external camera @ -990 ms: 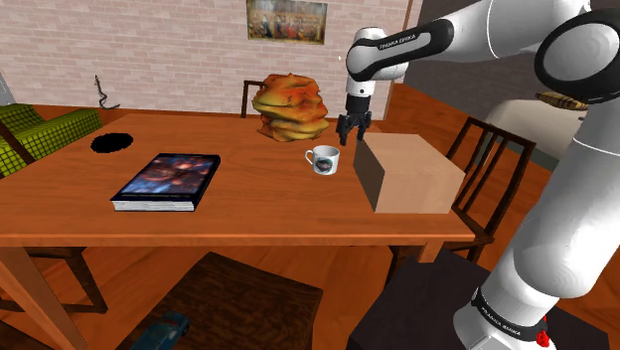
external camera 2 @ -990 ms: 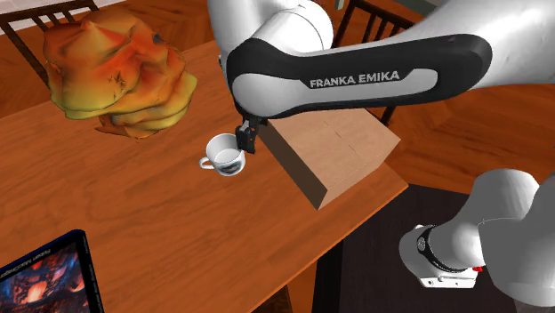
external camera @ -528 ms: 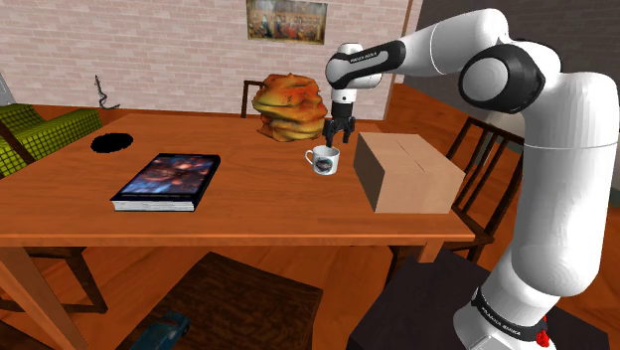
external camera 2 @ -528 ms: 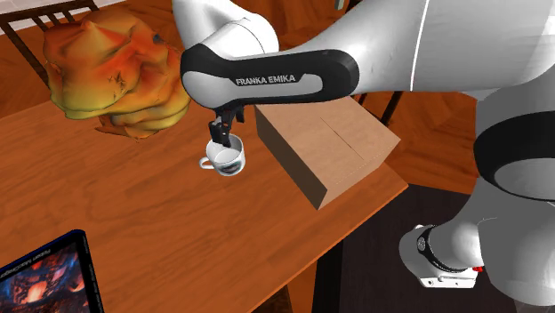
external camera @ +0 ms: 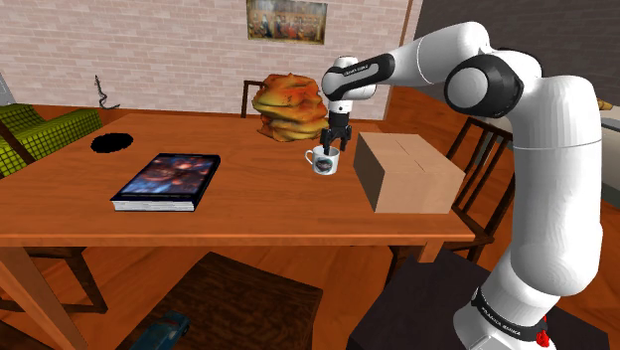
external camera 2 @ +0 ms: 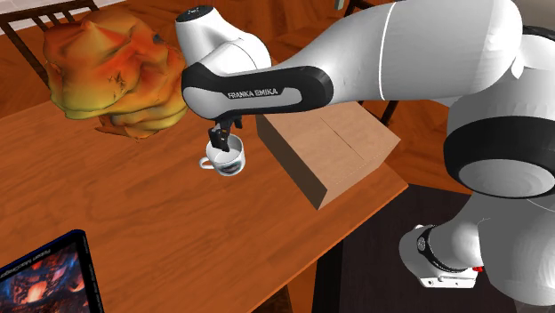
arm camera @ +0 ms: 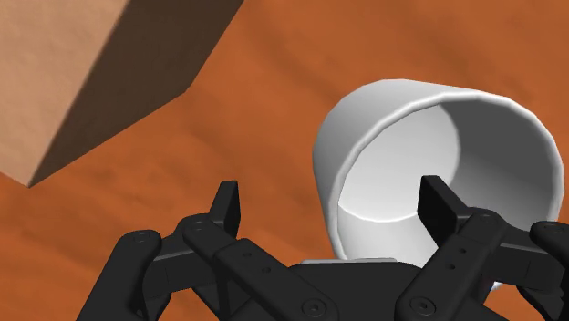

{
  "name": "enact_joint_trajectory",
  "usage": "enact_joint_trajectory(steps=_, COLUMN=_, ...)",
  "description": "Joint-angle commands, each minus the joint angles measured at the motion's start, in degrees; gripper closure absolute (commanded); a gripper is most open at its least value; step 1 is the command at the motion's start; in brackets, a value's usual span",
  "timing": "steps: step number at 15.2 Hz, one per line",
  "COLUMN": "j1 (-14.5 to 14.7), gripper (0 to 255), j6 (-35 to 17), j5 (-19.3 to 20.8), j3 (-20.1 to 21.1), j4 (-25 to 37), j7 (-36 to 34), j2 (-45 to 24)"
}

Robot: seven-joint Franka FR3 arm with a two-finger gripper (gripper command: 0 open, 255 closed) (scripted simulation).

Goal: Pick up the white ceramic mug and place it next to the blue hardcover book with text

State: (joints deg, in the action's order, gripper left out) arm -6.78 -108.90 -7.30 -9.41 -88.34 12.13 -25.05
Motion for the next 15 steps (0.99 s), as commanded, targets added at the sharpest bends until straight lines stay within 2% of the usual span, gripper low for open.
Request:
enact_joint_trajectory(steps=1, j1=0.1, gripper=0, j6=-1.2, j5=-0.1, j3=0.1, j4=-1.0, j7=0.0, j2=-0.2)
enact_joint_trajectory(steps=8, j1=0.1, gripper=0, j6=-1.2, j5=-0.1, j3=0.1, j4=-1.0, j7=0.0, j2=-0.2)
enact_joint_trajectory(steps=9, j1=0.1, gripper=255, j6=-1.2, j5=-0.1, j3=0.1, j4=-1.0, j7=0.0, j2=-0.2)
enact_joint_trajectory(steps=15, j1=0.1, gripper=255, j6=-1.2, j5=-0.1, j3=0.1, j4=-1.0, j7=0.0, j2=-0.2)
